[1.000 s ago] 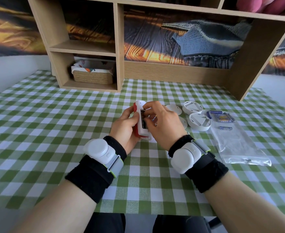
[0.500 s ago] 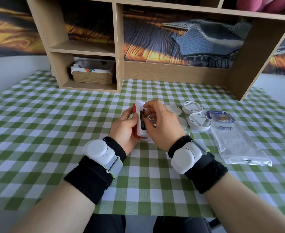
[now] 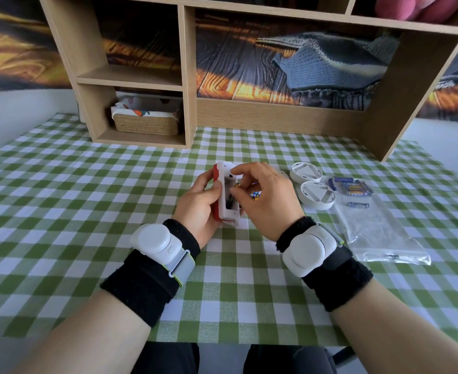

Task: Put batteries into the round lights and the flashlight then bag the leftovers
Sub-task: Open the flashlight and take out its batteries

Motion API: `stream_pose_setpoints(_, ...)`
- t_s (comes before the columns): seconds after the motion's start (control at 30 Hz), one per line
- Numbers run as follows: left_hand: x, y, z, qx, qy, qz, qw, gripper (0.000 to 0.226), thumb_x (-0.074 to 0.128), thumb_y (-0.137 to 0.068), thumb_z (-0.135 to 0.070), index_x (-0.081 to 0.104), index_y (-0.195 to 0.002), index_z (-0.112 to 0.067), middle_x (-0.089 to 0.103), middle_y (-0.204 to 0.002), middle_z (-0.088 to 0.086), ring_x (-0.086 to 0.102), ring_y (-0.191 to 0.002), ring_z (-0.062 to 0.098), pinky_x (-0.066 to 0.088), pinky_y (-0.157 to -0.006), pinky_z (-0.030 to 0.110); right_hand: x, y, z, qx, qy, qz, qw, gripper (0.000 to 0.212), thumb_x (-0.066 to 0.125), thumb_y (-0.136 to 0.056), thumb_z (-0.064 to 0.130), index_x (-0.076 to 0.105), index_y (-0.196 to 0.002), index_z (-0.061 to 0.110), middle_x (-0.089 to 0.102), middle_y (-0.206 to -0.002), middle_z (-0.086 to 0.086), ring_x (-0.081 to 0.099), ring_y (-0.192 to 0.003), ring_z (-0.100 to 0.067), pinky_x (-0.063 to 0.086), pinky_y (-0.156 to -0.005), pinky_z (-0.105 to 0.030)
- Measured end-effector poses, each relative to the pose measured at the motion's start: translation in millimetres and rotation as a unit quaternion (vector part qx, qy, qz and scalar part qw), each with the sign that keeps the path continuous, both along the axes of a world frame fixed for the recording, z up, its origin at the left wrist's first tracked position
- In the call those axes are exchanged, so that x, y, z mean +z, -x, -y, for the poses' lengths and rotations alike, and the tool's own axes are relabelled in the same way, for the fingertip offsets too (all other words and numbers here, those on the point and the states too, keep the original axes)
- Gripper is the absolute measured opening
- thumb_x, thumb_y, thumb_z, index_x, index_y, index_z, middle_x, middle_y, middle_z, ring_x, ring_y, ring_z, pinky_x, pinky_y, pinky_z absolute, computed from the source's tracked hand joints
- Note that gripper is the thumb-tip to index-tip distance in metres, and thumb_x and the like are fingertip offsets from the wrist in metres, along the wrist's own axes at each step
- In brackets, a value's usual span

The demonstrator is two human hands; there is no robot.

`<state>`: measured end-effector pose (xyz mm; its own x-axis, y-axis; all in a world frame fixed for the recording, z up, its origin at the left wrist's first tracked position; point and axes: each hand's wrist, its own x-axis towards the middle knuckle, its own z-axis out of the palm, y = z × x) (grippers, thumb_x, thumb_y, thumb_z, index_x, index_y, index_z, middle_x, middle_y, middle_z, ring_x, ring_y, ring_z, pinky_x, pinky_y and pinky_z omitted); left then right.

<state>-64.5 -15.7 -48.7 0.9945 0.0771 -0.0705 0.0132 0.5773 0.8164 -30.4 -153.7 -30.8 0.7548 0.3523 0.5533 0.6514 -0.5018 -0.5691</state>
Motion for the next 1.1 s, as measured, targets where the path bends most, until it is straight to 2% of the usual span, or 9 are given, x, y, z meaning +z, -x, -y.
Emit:
stream_pose_setpoints(0.2,1,1,-1,-0.006,0.017,0.009,1.000,0.036,0.039,-0.104,-0.011,0.051,-0.138,-0.018,0.066,-0.121,0.017,0.068,-0.101,0.030,0.056,-0.083,0.051,1,-1,17,0.036,0.048,-0.025,0.998,0.014,0.070,-0.088,0.015,0.074,-0.101,0.019,0.065,-0.095,0.007,0.062,-0.081,-0.004,0.053,-0.079,-0.022)
stream_pose_setpoints(0.3,1,-1,-1,0.004,0.051,-0.002,0.999,0.037,0.041,-0.104,-0.011,0.050,-0.139,-0.018,0.067,-0.116,0.014,0.069,-0.094,0.032,0.059,-0.078,0.053,4,-5,29,0.014,0.046,-0.028,0.998,0.015,0.069,-0.089,0.016,0.074,-0.102,0.020,0.066,-0.094,0.007,0.062,-0.084,-0.007,0.052,-0.080,-0.024)
stream_pose_setpoints(0.4,3,-4,-3,0.032,0.089,-0.023,0.995,0.037,0.040,-0.103,-0.010,0.049,-0.140,-0.014,0.062,-0.120,0.018,0.068,-0.089,0.037,0.060,-0.063,0.046,7,-10,43,-0.024,0.026,-0.037,0.999,0.013,0.069,-0.090,0.016,0.074,-0.098,0.024,0.066,-0.095,0.008,0.060,-0.083,-0.004,0.049,-0.078,-0.017)
stream_pose_setpoints(0.47,4,-4,-6,0.048,0.102,-0.029,0.993,0.035,0.039,-0.104,-0.012,0.051,-0.137,-0.011,0.063,-0.116,0.019,0.070,-0.083,0.037,0.060,-0.060,0.046,4,-12,47,-0.037,0.036,-0.046,0.998,0.011,0.069,-0.089,0.017,0.075,-0.096,0.024,0.064,-0.091,0.010,0.057,-0.078,0.004,0.043,-0.073,-0.008)
stream_pose_setpoints(0.57,5,-5,-7,0.061,0.112,-0.038,0.991,0.035,0.038,-0.105,-0.015,0.050,-0.137,-0.010,0.064,-0.114,0.018,0.074,-0.075,0.034,0.061,-0.060,0.048,-4,-11,47,-0.036,0.072,-0.060,0.995,0.010,0.070,-0.089,0.020,0.075,-0.096,0.025,0.064,-0.091,0.009,0.054,-0.075,0.007,0.038,-0.070,-0.005)
stream_pose_setpoints(0.73,4,-5,-7,0.056,0.092,-0.047,0.993,0.037,0.038,-0.106,-0.017,0.049,-0.139,-0.007,0.065,-0.110,0.018,0.075,-0.073,0.031,0.061,-0.058,0.043,-20,-7,42,-0.018,0.127,-0.045,0.991,0.010,0.070,-0.089,0.022,0.075,-0.097,0.022,0.060,-0.091,0.015,0.048,-0.090,-0.004,0.039,-0.081,-0.014)
stream_pose_setpoints(0.9,2,-6,-6,0.045,0.071,-0.052,0.995,0.036,0.039,-0.106,-0.019,0.053,-0.135,-0.006,0.067,-0.100,0.017,0.074,-0.072,0.030,0.061,-0.060,0.041,-25,-9,39,-0.018,0.186,-0.033,0.982,0.013,0.069,-0.089,0.024,0.071,-0.101,0.021,0.067,-0.099,0.005,0.049,-0.103,-0.015,0.042,-0.088,-0.029)
stream_pose_setpoints(1.03,1,-6,-6,0.043,0.063,-0.050,0.996,0.035,0.040,-0.105,-0.019,0.052,-0.136,-0.007,0.069,-0.099,0.016,0.071,-0.081,0.034,0.062,-0.063,0.043,-29,-10,39,-0.018,0.188,-0.038,0.981,0.015,0.070,-0.088,0.024,0.071,-0.103,0.020,0.068,-0.101,0.002,0.049,-0.105,-0.017,0.042,-0.088,-0.028)
stream_pose_setpoints(1.1,1,-7,-5,0.037,0.056,-0.043,0.997,0.037,0.041,-0.104,-0.016,0.048,-0.140,-0.010,0.064,-0.114,0.017,0.066,-0.091,0.038,0.061,-0.066,0.046,-30,-11,40,-0.020,0.164,-0.038,0.986,0.013,0.071,-0.086,0.022,0.072,-0.100,0.021,0.068,-0.099,0.004,0.049,-0.104,-0.016,0.040,-0.085,-0.024)
